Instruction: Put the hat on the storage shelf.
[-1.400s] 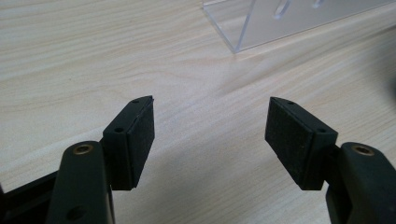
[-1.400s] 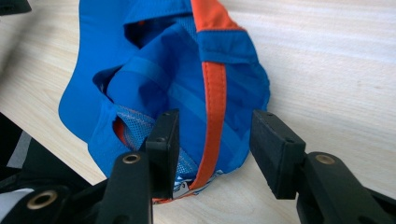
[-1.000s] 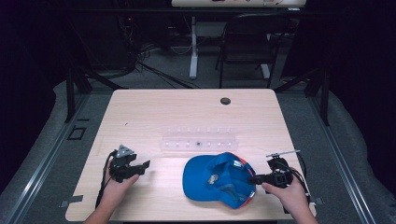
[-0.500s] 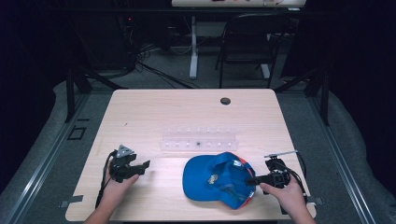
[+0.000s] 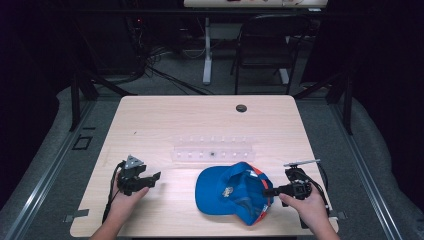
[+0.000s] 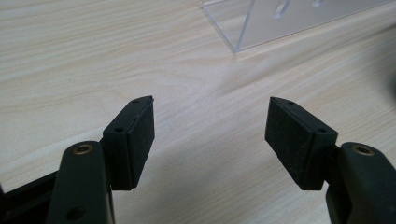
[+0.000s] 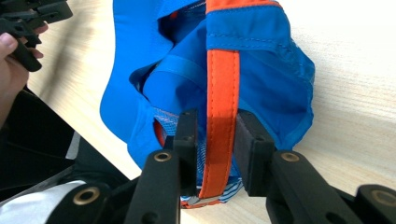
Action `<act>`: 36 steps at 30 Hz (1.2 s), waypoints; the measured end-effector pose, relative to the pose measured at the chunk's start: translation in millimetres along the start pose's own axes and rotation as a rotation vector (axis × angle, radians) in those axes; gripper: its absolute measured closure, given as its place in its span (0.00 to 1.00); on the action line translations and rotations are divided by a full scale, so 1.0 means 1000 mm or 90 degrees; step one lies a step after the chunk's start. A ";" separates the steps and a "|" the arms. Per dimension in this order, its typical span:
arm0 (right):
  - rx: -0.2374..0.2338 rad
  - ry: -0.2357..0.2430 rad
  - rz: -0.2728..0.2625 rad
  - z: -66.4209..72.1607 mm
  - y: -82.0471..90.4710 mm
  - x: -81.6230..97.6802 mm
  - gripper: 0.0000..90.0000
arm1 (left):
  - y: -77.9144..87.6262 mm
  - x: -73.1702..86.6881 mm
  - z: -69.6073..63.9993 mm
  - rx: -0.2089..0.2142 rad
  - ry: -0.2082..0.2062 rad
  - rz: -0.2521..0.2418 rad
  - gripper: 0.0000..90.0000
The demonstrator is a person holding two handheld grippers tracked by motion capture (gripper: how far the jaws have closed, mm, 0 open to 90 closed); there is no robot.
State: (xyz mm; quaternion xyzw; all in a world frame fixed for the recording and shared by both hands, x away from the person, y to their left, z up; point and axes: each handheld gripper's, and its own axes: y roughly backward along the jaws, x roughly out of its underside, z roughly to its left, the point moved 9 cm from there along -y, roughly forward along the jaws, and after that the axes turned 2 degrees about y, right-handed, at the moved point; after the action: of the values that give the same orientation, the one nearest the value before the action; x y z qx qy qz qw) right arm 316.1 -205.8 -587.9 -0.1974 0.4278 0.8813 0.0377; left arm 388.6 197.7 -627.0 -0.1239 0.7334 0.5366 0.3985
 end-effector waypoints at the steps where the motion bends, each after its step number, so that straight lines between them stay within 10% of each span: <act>1: -0.002 -0.002 0.000 0.000 0.000 0.000 0.83 | 0.000 0.000 0.000 0.001 0.000 0.000 0.37; 36: 0.045 -0.011 0.027 0.010 0.030 -0.016 0.86 | -0.001 0.001 -0.003 0.002 -0.005 0.002 0.37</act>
State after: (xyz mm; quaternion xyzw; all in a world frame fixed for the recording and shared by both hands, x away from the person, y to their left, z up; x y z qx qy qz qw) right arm 320.2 -215.1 -554.3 -0.1793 0.4628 0.8677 0.0292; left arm 387.7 194.9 -627.8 -0.1199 0.7328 0.5363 0.4012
